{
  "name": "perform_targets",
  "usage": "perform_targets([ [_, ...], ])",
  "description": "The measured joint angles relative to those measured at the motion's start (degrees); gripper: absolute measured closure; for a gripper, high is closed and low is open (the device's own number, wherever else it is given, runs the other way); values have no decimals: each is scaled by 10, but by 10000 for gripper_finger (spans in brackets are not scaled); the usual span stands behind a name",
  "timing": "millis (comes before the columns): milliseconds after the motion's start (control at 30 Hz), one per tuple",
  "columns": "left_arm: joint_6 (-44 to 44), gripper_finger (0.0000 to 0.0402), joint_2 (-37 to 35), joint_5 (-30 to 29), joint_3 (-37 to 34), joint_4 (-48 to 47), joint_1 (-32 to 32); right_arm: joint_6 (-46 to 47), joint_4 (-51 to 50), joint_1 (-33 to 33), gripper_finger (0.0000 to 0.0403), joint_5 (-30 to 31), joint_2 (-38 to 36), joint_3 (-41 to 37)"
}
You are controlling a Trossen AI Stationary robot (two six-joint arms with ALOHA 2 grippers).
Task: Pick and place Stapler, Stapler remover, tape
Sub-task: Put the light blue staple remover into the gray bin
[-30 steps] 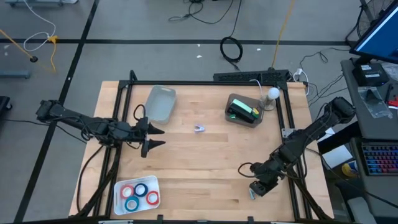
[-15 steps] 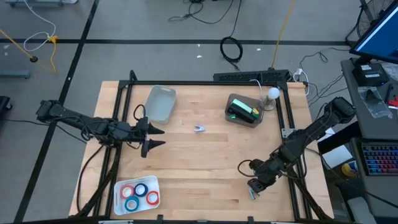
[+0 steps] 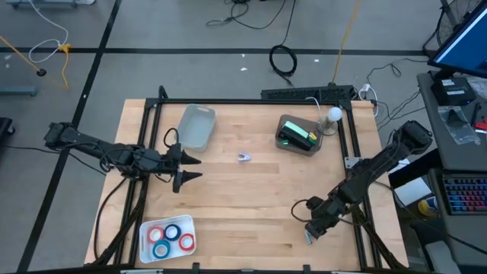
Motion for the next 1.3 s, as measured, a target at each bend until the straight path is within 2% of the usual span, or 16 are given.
perform_targets([
  [233,-7,144,0,0,0,0,0,7,79,2,217,-1,0,-42],
  [767,-11,144,0,0,0,0,0,0,90,6,260,1,1,-55],
  [967,-9,144,0,0,0,0,0,-3,138,6,266,0,30,-56],
  [1300,-9,144,0,0,0,-1,0,-14,146,6,292,-3,46,-56],
])
